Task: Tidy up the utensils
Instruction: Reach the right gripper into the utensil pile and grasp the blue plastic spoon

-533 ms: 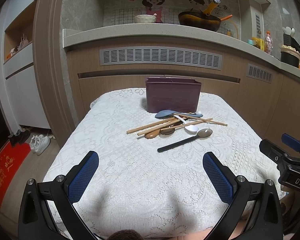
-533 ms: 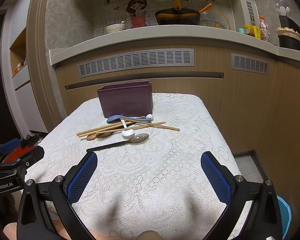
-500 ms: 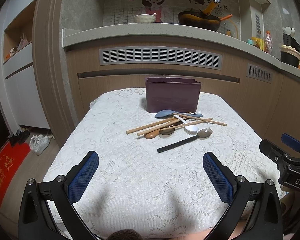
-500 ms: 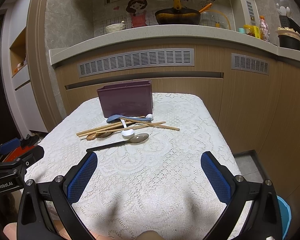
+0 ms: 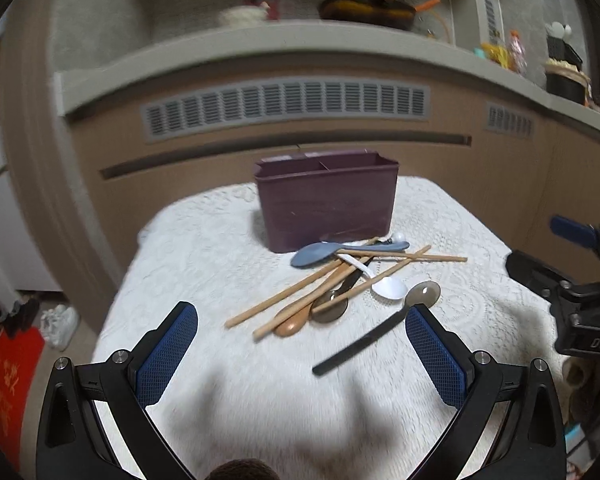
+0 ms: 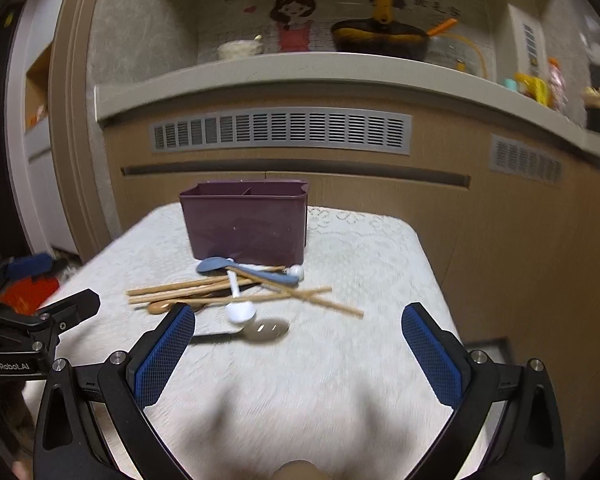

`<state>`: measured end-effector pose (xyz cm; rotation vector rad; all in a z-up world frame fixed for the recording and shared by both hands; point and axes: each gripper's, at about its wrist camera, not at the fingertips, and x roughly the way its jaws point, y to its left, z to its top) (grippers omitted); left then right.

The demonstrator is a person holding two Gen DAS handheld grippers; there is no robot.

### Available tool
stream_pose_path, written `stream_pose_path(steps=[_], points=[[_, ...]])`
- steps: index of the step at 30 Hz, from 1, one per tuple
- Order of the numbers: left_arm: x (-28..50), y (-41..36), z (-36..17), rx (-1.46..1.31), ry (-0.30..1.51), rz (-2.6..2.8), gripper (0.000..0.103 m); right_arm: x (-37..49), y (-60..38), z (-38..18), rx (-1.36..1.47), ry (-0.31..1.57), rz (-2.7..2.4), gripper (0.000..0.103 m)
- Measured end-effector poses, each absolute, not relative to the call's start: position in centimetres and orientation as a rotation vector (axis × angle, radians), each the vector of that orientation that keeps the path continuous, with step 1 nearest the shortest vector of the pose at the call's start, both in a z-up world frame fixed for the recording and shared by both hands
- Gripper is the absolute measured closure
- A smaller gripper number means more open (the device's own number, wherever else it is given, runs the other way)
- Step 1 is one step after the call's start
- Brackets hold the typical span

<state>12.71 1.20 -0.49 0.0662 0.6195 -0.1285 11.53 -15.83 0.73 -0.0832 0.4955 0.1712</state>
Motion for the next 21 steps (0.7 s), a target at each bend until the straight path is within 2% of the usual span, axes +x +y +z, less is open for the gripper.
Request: stream_pose_path(steps=[4, 13, 17, 21], points=[[15.6, 1.8, -0.5, 0.078, 0.670, -0.132, 0.000, 15.9, -14.6, -0.1, -0.152, 0.561, 0.234, 0.000], [19.9, 3.6, -1.7, 0.019, 0.729, -0.152, 0.000, 24.6, -14.2, -2.4, -0.075, 0.748, 0.309, 0.002], [22.0, 5.2, -2.6, -0.037, 0.732, -0.153, 0.000, 27.5, -13.3, -4.0, -0.070, 0.833, 0.358, 0.034], [23.4, 6.1, -3.3, -0.061, 0.746, -0.135, 0.000, 29.1, -10.2, -4.8, -0.172, 0.858, 0.465, 0.056]])
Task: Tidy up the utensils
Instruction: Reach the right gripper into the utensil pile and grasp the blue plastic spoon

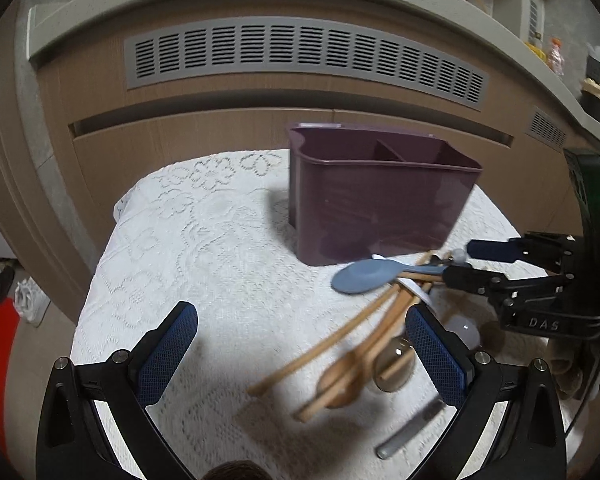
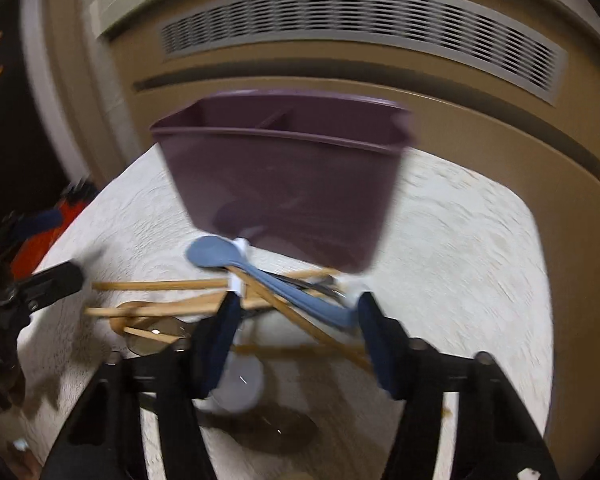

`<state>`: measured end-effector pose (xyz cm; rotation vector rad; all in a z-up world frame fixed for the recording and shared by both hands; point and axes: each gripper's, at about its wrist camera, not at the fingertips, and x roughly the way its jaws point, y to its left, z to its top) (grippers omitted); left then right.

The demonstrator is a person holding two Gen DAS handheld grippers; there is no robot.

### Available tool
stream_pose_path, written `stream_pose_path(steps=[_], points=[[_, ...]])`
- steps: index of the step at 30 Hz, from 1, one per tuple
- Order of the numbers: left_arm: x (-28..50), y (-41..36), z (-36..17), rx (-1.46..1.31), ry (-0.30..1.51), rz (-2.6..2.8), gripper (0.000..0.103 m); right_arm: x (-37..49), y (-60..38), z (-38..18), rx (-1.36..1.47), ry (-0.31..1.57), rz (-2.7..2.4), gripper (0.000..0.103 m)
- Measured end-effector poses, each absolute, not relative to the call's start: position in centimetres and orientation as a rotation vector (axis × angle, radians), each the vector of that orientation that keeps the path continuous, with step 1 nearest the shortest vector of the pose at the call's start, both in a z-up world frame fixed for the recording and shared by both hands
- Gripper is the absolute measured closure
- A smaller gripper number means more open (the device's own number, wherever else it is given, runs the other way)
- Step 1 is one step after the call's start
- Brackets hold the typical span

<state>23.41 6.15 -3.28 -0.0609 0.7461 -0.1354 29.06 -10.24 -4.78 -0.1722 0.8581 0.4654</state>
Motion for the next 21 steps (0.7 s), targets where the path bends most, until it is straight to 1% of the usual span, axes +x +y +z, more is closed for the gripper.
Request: stream_pose_path(steps=[2, 7, 13, 16, 18, 21], points=[[23.6, 6.7, -3.5, -0.072, 0.757, -0.125, 0.000, 29.8, -8.7, -4.9, -0.218, 0.867, 0.522, 0.060], [22.8, 8.2, -3.6, -0.068, 0.761, -0.097, 0.000, 31.2, -4.6, -6.1, -0.403, 0.889, 0.600, 0.060], [22.2, 9.2, -4.3, -0.103, 0.791, -0.075, 0.000, 32.4, -1.6, -7.7, -0.512, 0.918, 0.666, 0.060], [22.1, 9.0, -4.4, -0.111, 0.788, -0.087, 0.000, 32.7, -0.8, -8.1, -0.507, 0.941, 0.688, 0.061], [22.2, 8.9, -4.4, -0.120, 0.790, -0.092, 0.000, 32.7, -0.6, -8.1, -0.501, 0.956, 0.688, 0.068], [22.3, 9.2, -4.5, -0.120, 0.796, -0.098, 0.000, 32.5, -1.0, -7.1, -0.483, 0.963, 0.686, 0.073]])
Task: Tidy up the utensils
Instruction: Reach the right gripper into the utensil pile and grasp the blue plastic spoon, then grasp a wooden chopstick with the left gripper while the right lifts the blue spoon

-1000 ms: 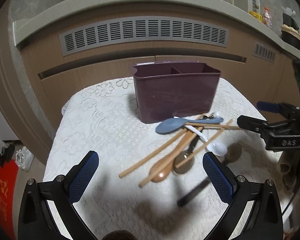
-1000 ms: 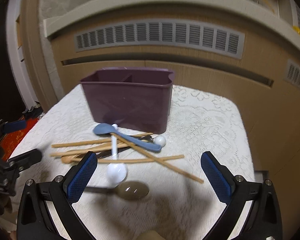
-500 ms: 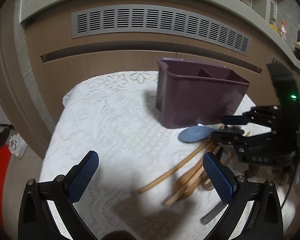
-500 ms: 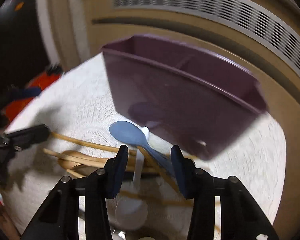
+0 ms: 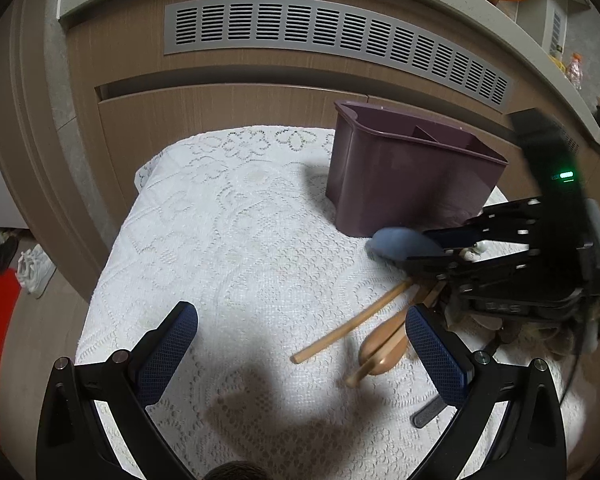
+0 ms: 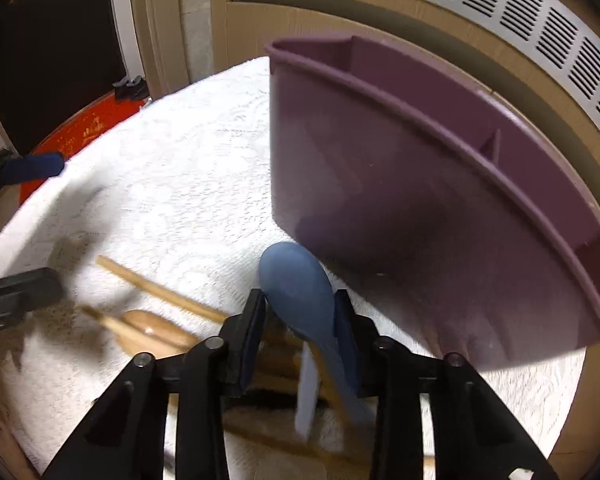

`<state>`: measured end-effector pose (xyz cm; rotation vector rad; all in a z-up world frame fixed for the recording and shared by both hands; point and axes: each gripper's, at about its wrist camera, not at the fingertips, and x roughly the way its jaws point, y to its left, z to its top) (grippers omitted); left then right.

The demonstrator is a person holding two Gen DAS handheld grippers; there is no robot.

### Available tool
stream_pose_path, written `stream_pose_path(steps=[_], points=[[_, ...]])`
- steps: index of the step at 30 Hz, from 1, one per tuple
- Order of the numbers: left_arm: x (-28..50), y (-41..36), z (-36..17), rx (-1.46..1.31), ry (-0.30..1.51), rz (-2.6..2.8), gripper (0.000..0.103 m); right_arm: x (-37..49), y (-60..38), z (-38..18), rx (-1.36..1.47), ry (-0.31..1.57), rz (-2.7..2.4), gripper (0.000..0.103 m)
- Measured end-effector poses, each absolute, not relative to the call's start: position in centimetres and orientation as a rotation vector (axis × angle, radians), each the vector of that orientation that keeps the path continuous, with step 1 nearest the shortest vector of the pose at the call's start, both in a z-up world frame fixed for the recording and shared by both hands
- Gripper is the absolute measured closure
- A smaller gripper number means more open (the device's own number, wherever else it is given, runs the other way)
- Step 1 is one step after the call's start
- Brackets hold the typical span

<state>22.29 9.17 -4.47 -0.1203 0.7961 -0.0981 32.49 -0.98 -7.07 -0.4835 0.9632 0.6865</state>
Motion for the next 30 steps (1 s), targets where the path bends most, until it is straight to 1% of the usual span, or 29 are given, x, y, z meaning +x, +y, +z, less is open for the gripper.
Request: stream_pose_path(steps=[5, 8, 11, 14, 16, 17, 19, 21, 23, 29, 30], points=[[21.7, 8.1, -4.6, -0.122, 0.805, -0.147, 0.000, 30.9, -4.0, -4.8, -0.402, 0.932, 0.646, 0.075], [21.5, 6.5, -4.4, -0.079, 0.822, -0.186, 0.000, 30.4, -6.7, -3.8, -0.312, 0.941, 0.605, 0.075], [22.4, 4.5, -4.6, -0.081, 0.875, -0.229, 0.000, 29.6, -9.7, -3.0, -0.238, 0.945, 0.563, 0.076], [24.2, 2.7, -5.2, -0.162, 0.982, -0.231, 0.001, 29.2, -11.4, -2.9, -0.199, 0.933, 0.519, 0.076], [24.7, 1.5, -5.2, -0.195, 0.994, -0.240, 0.002, 29.0, -12.5, -3.1, -0.179, 0.924, 0.492, 0.076], [24.8, 0.8, -5.0, -0.172, 0.982, -0.236, 0.003, 28.9, -13.0, -3.2, -0.162, 0.922, 0.487, 0.076], [24.8, -0.5, -4.9, -0.123, 0.970, -0.235, 0.011, 28.9, -14.4, -3.4, -0.125, 0.917, 0.476, 0.076], [25.1, -1.4, -4.9, -0.130, 0.984, -0.233, 0.029, 28.3, -16.2, -3.4, -0.100, 0.912, 0.462, 0.076], [25.7, -1.5, -5.0, -0.163, 1.010, -0.209, 0.036, 28.3, -17.5, -3.4, -0.080, 0.905, 0.444, 0.076], [29.3, -1.6, -5.6, -0.308, 1.106, -0.166, 0.037, 26.9, -18.1, -3.9, -0.040, 0.856, 0.414, 0.076], [30.4, -2.7, -5.9, -0.300, 1.133, -0.140, 0.037, 26.9, -18.2, -4.0, -0.028, 0.853, 0.417, 0.076]])
